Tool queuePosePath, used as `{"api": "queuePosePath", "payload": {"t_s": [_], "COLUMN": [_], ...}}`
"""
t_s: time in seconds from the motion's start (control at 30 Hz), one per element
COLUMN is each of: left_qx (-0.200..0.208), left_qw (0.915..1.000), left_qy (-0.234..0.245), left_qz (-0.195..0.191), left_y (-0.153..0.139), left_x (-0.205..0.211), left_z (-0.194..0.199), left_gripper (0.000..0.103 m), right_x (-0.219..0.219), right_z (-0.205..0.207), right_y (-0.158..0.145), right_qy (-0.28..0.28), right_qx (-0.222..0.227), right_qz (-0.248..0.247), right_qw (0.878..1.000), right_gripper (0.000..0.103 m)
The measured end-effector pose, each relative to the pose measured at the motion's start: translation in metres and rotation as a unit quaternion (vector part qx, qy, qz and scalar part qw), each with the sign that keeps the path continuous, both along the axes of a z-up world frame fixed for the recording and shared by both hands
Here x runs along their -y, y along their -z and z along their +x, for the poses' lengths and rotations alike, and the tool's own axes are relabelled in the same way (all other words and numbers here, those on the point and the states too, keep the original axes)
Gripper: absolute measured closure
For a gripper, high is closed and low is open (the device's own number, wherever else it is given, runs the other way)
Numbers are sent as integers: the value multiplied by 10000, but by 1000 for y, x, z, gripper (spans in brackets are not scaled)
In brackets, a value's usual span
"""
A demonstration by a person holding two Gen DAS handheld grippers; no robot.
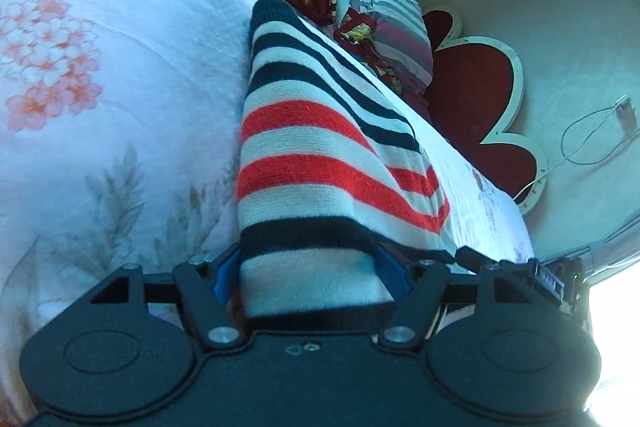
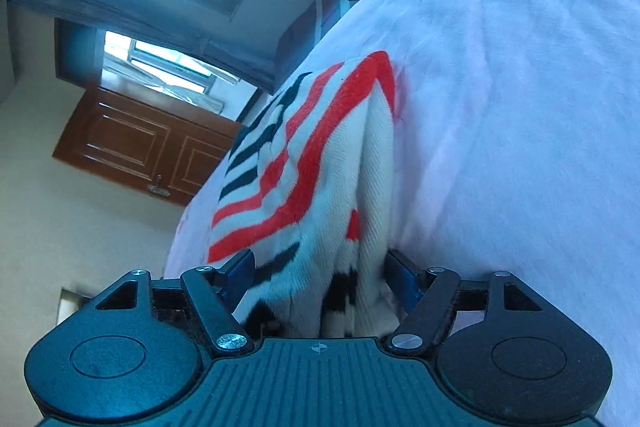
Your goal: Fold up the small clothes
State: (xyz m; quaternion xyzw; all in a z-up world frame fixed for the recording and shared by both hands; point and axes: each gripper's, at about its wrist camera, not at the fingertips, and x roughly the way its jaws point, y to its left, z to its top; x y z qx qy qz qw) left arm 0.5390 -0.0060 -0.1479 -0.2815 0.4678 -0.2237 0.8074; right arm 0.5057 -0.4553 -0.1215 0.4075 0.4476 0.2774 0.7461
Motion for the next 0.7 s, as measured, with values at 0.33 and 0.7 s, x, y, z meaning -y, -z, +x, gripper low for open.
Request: {"api": "queuePosePath", "payload": {"t_s": [0.33, 0.7], "left_qx": [307, 975], "left_qw": [9945, 9846], "left_qy": [36, 380], "left_qz": [1001, 1404], "left_y": [-14, -55], "left_x": [35, 54], "left_z": [1, -15], "left_gripper": [34, 54], "right_x": [-34, -73], "right_z": [-10, -49], "right_y": [-17, -55], "right_qy": [-332, -262], "right_qx": [722, 1553], "right_qz": [-1454, -2207], "right_qw": [9862, 9625], "right_gripper": [60, 70]}}
